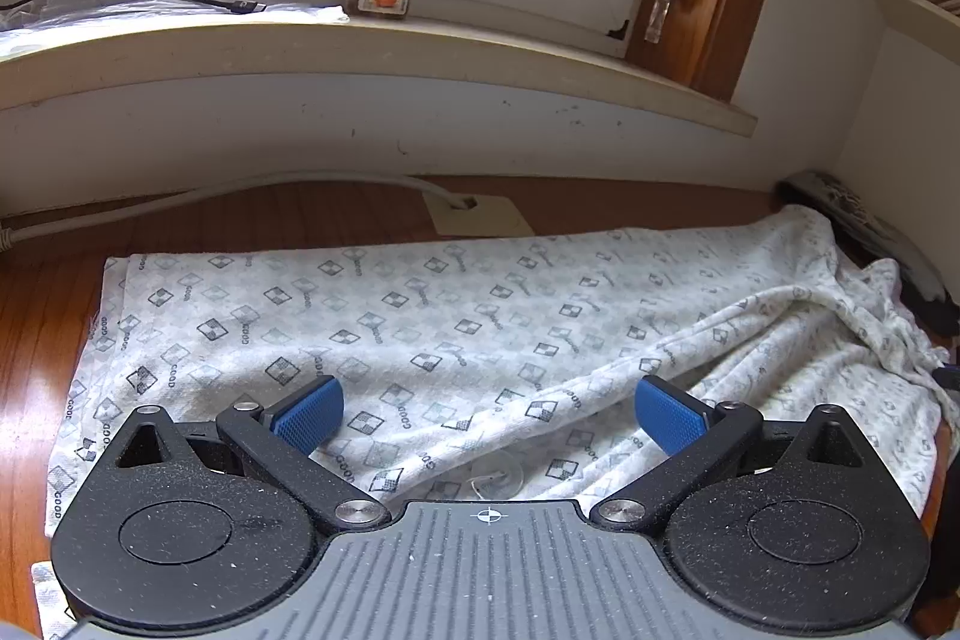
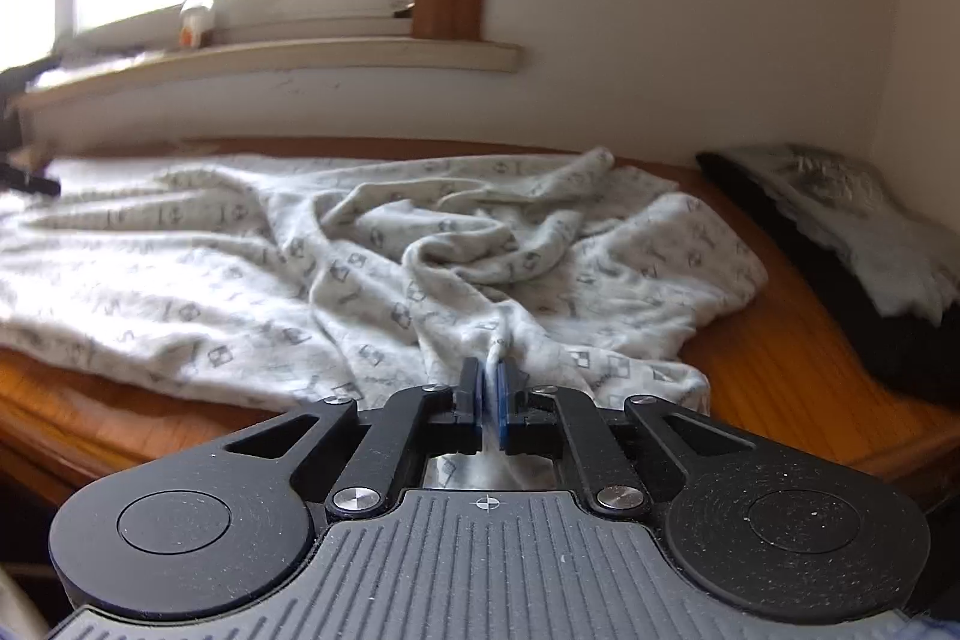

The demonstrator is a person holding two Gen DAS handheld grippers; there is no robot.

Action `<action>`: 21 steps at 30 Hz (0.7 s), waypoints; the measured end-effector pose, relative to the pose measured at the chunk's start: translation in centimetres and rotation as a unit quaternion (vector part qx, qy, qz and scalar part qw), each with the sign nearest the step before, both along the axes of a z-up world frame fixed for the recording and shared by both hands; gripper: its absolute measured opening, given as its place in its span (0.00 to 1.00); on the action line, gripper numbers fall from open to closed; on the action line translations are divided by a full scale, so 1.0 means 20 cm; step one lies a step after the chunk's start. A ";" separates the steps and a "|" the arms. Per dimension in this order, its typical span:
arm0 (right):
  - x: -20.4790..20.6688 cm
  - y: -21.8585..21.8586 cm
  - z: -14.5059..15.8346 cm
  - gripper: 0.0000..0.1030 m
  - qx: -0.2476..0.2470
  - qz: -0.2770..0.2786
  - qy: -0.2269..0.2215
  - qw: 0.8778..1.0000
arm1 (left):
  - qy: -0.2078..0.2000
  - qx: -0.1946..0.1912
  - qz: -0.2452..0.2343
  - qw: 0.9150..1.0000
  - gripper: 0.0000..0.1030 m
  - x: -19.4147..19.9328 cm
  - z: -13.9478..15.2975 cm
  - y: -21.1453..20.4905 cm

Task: Fold clothes
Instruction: 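Pinch the blanket edge with the right gripper and lift it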

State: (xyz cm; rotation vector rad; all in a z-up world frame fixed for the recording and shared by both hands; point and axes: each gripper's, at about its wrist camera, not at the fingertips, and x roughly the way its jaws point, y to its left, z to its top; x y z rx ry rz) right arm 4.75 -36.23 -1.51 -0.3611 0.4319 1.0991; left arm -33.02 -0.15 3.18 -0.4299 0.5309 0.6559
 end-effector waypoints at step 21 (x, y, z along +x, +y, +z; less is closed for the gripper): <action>0.10 0.38 0.58 0.03 0.119 0.079 0.001 0.990 | 0.000 -0.002 -0.004 1.000 1.00 0.00 0.00 0.01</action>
